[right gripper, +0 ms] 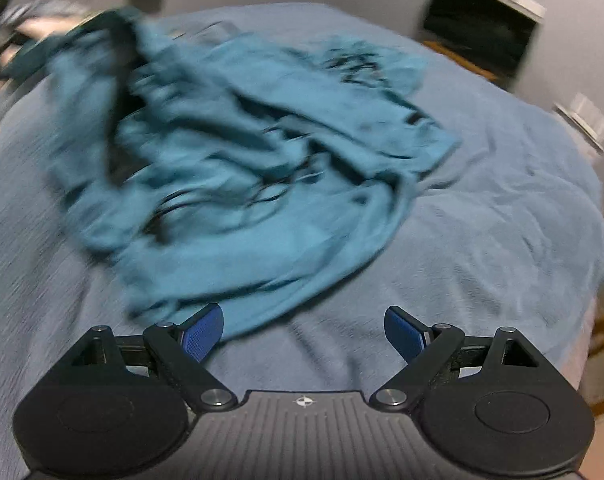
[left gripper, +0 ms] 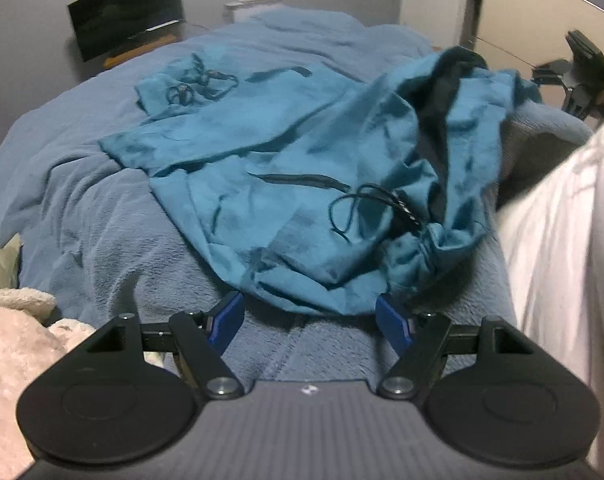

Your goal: Fold large clothes

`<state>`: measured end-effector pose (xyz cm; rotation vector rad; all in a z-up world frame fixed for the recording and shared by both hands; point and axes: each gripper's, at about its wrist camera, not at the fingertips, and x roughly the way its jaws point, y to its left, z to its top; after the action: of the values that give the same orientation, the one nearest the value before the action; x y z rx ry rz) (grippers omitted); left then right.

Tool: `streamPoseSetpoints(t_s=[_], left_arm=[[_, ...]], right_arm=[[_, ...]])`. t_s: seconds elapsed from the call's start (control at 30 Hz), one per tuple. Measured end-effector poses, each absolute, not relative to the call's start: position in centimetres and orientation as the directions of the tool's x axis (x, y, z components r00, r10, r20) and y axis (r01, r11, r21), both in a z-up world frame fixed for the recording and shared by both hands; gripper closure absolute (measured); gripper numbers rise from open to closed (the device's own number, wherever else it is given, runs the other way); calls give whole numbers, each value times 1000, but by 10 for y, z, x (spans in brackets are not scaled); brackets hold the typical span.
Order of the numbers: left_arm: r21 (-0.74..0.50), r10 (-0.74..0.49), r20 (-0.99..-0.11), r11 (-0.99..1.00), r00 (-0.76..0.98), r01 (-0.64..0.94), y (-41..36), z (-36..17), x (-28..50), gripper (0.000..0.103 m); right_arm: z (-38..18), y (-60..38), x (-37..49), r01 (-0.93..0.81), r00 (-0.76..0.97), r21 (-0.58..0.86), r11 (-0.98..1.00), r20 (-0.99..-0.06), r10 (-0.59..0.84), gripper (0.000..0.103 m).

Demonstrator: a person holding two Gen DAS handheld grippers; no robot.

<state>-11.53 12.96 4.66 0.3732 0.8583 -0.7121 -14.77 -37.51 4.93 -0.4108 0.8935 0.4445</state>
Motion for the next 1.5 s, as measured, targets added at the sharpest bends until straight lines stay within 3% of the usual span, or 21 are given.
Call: streamPoseSetpoints(t_s=[0.17,0.23,0.33,0.47,0.67,0.77,0.83,0.9,0.97,1.03,1.13,1.4,1.5], left_arm=[[80,-381,-847,600,372,796,124,49,-127,31],[106,-380,-821,630,425,769,126,49,-125,31],[20,-442,-793,669,420,743,125,45,-115,31],[104,-443,-749,656,493,748,111,41,-115,31],[-65,-563,-644,715,518,696,125,54,-103,31],[-85,-584,-667,677,463,731,115,46,-101,31],[-25,-561,-679,662,473,749,105,40,-104,31],[-43,-576,-669,662,470,749,104,37,-102,32],[-74,-600,-642,669,478,740,108,37,-99,39],[-100,-618,-620,673,483,733,109,39,-94,63],[-103,-621,-598,687,507,720,105,43,-83,83],[-107,-552,-533,795,641,596,103,58,-31,85],[-189,-547,-509,825,665,533,114,58,1,85]], right_arm=[[58,-362,-165,-592,520,-178,786,-830,204,15],[62,-359,-172,-636,488,-142,759,-835,253,15],[64,-351,-176,-658,493,-151,738,-827,271,15],[60,-341,-179,-686,515,-197,701,-811,276,16],[74,-355,-177,-666,542,-119,736,-755,369,33],[76,-356,-174,-673,541,-98,734,-741,397,45],[72,-350,-174,-699,512,-92,709,-757,407,44],[66,-342,-178,-732,484,-107,673,-777,403,44],[65,-342,-181,-738,488,-113,665,-770,411,45],[67,-348,-176,-727,494,-78,683,-750,441,47],[71,-357,-166,-696,520,-10,718,-697,494,58],[86,-389,-129,-510,692,141,848,-518,503,62],[87,-406,-108,-408,760,231,883,-451,469,54]])
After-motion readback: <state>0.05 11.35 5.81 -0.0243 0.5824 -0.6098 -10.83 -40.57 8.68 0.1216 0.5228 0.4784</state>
